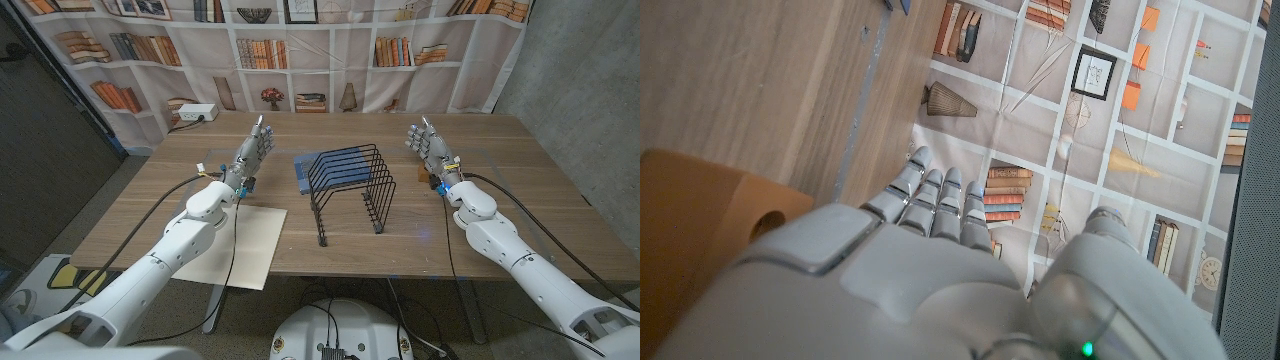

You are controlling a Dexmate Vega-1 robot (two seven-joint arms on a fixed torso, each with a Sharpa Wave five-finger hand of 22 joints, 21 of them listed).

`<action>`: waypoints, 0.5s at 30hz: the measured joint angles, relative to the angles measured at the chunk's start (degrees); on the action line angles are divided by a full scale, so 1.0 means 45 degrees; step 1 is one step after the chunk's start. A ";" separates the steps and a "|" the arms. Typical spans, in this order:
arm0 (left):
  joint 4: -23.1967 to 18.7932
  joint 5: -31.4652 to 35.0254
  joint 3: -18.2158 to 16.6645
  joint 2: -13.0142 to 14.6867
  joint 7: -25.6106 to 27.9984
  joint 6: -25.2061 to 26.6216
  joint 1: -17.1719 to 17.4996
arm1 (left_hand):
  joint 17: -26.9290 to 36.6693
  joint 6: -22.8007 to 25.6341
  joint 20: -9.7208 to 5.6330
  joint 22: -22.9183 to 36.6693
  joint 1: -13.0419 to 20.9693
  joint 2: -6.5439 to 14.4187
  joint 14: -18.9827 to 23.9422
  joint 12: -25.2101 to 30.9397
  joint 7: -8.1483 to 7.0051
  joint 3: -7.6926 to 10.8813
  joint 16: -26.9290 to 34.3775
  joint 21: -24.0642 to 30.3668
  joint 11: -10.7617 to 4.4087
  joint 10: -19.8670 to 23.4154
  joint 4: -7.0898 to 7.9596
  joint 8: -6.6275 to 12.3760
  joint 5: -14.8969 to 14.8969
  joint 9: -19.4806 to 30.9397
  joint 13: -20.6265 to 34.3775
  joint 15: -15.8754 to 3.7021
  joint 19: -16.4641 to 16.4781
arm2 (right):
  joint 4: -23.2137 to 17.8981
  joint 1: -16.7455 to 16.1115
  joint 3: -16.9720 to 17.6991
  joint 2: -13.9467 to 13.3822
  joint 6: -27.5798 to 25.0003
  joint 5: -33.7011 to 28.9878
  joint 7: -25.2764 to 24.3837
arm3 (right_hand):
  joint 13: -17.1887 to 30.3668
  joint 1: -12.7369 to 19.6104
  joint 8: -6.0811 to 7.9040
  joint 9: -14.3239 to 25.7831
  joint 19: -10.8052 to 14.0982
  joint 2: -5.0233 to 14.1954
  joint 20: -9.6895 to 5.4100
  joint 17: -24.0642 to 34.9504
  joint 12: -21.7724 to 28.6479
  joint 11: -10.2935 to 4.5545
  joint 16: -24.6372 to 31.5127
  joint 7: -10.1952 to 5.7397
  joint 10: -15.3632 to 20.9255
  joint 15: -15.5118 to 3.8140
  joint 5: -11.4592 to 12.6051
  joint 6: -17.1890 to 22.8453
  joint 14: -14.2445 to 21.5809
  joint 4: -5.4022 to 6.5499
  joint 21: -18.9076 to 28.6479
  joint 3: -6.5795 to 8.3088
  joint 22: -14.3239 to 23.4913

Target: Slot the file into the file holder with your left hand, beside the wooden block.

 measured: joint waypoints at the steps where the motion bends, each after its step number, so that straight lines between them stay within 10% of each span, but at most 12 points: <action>1: -0.0002 0.0005 -0.0001 0.0000 0.0012 -0.0020 0.0002 | 0.0000 0.0065 -0.0008 0.0000 0.0081 0.0082 0.0114 0.0034 -0.0038 0.0000 0.0073 0.0006 -0.0032 0.0122 0.0000 0.0024 0.0017 0.0000 0.0000 -0.0030 0.0089 | -0.0036 -0.0023 0.0009 -0.0025 0.0025 -0.0003 0.0036 | 0.0000 0.0000 0.0000 0.0000 0.0000 0.0000 0.0000 0.0000 0.0000 0.0000 0.0000 0.0000 0.0000 0.0000 0.0000 0.0000 0.0000 0.0000 0.0000 0.0000 0.0000; 15: 0.0141 0.0694 0.0030 -0.0349 -0.0234 -0.1954 0.0366 | -0.0002 0.0742 -0.0020 -0.0001 0.0468 -0.0037 0.1048 0.0131 -0.0141 -0.0124 0.0220 0.0208 -0.0263 0.0894 -0.0198 0.0143 0.0122 -0.0002 -0.0002 -0.0414 0.1026 | -0.0041 -0.0162 0.0163 -0.0317 0.0269 0.0237 0.0723 | -0.0001 0.0000 0.0000 -0.0001 -0.0001 0.0000 0.0000 -0.0002 0.0000 0.0000 0.0000 -0.0001 0.0000 0.0000 0.0000 -0.0001 0.0000 0.0000 -0.0088 -0.0001 0.0060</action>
